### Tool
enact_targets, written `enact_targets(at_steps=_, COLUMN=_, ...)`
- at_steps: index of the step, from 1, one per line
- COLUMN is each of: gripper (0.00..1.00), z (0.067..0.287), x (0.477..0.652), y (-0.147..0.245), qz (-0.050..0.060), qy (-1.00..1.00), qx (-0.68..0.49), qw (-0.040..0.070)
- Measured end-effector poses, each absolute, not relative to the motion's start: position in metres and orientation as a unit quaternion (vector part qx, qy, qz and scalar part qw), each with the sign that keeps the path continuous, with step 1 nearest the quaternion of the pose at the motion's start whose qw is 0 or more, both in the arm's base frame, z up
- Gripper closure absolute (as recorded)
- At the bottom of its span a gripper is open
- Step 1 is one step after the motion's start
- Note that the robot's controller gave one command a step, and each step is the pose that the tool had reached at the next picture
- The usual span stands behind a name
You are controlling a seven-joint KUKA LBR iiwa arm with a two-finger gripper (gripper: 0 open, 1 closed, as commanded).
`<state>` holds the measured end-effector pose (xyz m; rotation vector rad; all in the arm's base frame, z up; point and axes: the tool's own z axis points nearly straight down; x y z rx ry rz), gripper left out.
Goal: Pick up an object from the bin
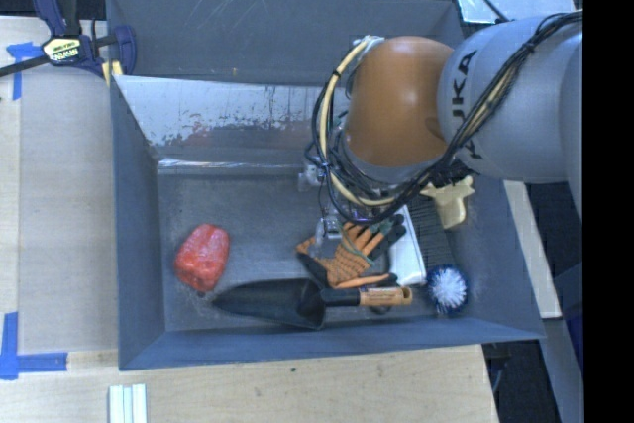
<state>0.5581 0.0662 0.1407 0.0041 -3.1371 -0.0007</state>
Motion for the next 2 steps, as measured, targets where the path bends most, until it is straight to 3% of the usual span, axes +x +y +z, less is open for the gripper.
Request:
enact_targets(at_steps=1, gripper=0.00, z=0.144, x=0.560, y=0.066, qz=0.000, qy=-1.000, qx=0.000, qw=-0.001)
enact_targets(at_steps=2, gripper=0.00, z=0.070, x=0.593, y=-0.031, qz=0.000, qy=-0.998, qx=0.068, qw=-0.003)
